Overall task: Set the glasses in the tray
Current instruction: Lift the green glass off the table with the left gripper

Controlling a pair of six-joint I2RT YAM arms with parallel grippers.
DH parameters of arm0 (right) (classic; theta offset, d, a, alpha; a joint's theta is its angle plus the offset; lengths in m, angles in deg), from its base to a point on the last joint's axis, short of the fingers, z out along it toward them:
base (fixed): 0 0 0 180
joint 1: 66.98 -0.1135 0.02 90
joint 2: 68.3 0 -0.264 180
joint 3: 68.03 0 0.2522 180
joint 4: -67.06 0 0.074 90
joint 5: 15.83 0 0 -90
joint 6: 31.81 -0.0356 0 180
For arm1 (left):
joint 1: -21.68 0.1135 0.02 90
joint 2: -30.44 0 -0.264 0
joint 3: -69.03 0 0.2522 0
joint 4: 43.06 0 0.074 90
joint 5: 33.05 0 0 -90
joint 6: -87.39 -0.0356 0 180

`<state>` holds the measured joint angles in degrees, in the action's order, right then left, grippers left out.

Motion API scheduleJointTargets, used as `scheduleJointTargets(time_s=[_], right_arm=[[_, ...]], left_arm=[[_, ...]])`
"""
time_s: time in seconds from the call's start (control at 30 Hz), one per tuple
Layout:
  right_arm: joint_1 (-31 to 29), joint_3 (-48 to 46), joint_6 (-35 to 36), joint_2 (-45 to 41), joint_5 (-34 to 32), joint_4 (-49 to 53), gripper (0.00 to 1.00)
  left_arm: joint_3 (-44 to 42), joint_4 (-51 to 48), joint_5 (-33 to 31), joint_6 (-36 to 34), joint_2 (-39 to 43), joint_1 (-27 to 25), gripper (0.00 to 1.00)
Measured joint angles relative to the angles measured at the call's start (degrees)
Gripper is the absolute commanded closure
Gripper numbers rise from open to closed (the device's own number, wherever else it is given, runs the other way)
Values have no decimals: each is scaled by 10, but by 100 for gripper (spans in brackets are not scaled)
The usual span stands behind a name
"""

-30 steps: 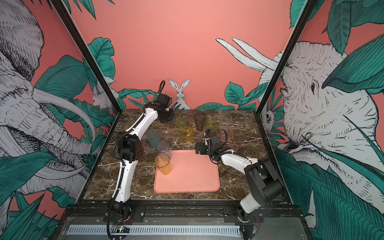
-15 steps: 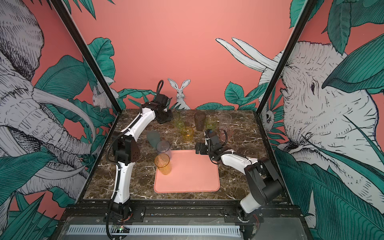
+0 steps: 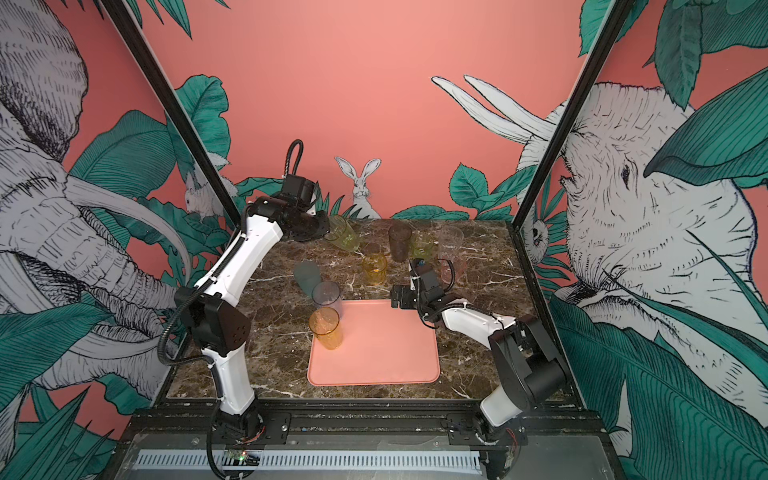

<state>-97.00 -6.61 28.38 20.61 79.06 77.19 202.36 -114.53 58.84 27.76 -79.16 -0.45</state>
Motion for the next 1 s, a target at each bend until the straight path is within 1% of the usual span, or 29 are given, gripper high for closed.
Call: scheduleJointTargets(time_s=[0.17, 0.4, 0.67, 1.0], right_arm=[[0, 0, 0, 0, -1, 0, 6], [0, 0, 0, 0, -2, 0, 6], [0, 0, 0, -5, -4, 0, 6], [0, 0, 0, -7, -10, 0, 6]], left_arm=[[-1, -41, -10, -15, 39, -19, 100], [-1, -102, -21, -30, 89, -63, 100], [-2, -165, -33, -30, 128, -120, 100], [-5, -219, -40, -17, 167, -180, 100]])
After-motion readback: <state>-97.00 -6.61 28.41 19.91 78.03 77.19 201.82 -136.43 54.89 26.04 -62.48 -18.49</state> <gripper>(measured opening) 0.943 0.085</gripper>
